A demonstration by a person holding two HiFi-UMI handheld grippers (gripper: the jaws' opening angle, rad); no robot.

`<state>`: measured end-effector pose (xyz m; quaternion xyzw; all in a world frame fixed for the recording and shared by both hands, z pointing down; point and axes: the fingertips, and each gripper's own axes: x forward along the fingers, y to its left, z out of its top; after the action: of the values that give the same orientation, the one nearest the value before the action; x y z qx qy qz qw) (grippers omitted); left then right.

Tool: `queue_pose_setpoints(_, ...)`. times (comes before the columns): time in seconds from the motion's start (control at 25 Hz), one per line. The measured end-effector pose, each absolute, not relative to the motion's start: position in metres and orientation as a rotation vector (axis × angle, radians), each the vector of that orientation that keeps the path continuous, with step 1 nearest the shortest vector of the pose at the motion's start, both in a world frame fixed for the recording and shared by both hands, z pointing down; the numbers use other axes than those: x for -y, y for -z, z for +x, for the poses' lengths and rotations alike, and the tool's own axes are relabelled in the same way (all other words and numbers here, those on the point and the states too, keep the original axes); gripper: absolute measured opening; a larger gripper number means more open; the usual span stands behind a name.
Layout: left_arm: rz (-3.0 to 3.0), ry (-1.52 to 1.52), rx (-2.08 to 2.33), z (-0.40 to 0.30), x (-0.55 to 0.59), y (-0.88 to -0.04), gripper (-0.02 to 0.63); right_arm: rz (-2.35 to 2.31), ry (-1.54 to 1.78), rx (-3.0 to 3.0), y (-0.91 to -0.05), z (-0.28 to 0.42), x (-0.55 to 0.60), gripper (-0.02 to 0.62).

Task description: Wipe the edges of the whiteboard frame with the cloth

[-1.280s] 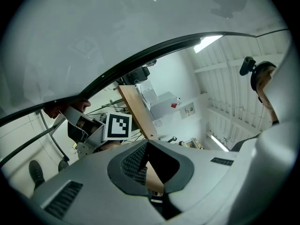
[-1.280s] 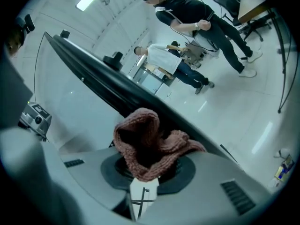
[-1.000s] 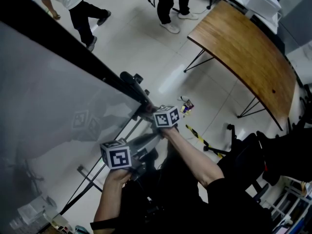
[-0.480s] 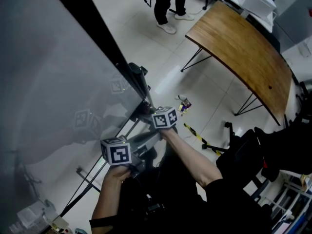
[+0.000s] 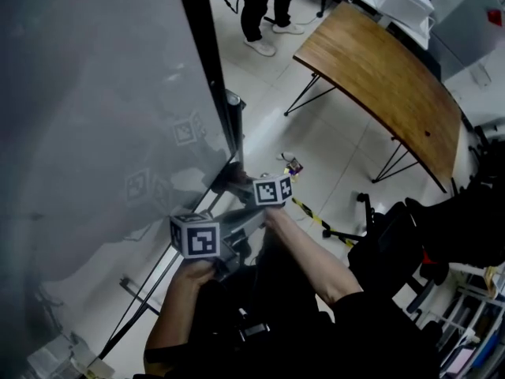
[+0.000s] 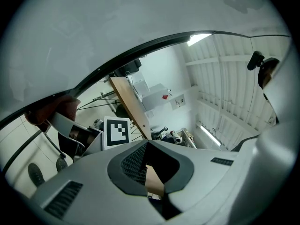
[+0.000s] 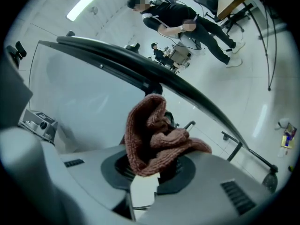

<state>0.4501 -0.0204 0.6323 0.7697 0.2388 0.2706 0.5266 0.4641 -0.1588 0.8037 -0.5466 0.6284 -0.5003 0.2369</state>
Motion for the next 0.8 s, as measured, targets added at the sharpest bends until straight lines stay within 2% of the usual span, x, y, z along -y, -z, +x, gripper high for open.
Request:
queue_pose_setpoints(0.4,1.832,-0.687,-0.701,0.447,0.007,-0.622,-0.005,-1.525,1.254,-1.546,-0.771,0.483,0.122,0.074)
queue_pose_setpoints(0.8,1.755,-0.622,-0.797,0.439,-0.017,-0.605,-0.005,-1.471,0.977,-1.401,-0.676,0.502,0.052,0.074)
